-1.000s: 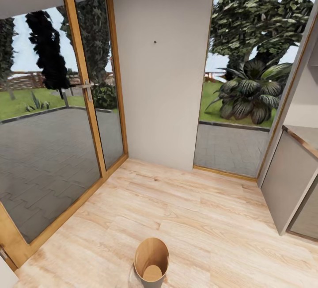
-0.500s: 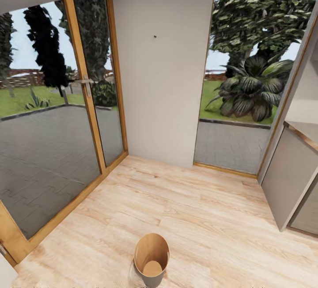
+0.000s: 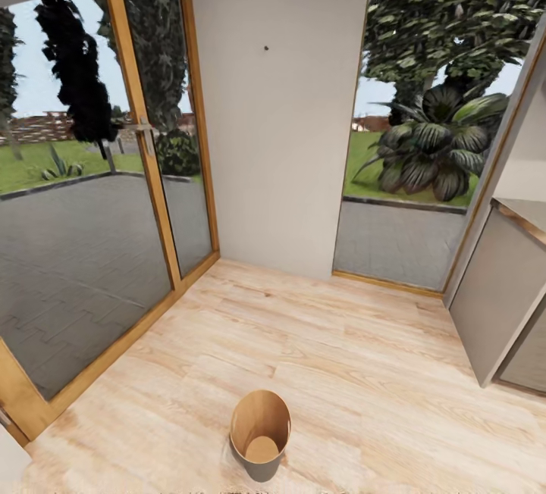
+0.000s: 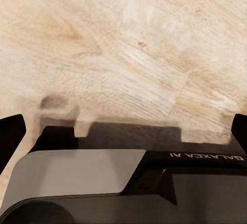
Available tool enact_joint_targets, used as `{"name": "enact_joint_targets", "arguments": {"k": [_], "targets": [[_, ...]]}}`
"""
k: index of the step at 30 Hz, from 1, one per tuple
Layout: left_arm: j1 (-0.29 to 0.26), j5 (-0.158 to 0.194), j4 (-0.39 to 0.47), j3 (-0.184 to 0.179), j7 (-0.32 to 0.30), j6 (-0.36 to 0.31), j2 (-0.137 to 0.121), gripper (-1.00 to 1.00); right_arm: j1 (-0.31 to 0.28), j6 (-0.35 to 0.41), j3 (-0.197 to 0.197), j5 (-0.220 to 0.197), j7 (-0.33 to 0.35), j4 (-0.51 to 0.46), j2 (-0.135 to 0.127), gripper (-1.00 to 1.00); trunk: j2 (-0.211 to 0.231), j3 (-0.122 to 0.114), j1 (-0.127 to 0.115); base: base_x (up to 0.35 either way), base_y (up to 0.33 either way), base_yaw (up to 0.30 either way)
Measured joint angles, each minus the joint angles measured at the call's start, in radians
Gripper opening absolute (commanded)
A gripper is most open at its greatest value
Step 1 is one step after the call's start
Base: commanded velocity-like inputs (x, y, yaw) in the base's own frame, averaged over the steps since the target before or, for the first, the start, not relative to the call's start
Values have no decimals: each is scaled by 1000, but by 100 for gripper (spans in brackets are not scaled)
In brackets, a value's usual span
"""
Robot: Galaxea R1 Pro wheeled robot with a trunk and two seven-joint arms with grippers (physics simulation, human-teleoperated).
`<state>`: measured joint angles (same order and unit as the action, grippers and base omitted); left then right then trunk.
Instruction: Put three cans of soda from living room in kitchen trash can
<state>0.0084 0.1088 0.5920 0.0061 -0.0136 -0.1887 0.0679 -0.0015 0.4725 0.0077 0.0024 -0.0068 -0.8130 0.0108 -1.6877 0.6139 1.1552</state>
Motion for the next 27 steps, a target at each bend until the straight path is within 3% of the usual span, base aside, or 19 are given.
{"name": "enact_joint_targets", "arguments": {"k": [23,27], "targets": [[0,-2,19,-3,3,-1,-3,100,0,11,-3,5,3,-4,0,100,-161,110,88,0,0,0],[0,1,65,1,3,-19,-8,100,0,48,-4,6,3,-40,-2,100,-189,129,103,0,0,0]]}}
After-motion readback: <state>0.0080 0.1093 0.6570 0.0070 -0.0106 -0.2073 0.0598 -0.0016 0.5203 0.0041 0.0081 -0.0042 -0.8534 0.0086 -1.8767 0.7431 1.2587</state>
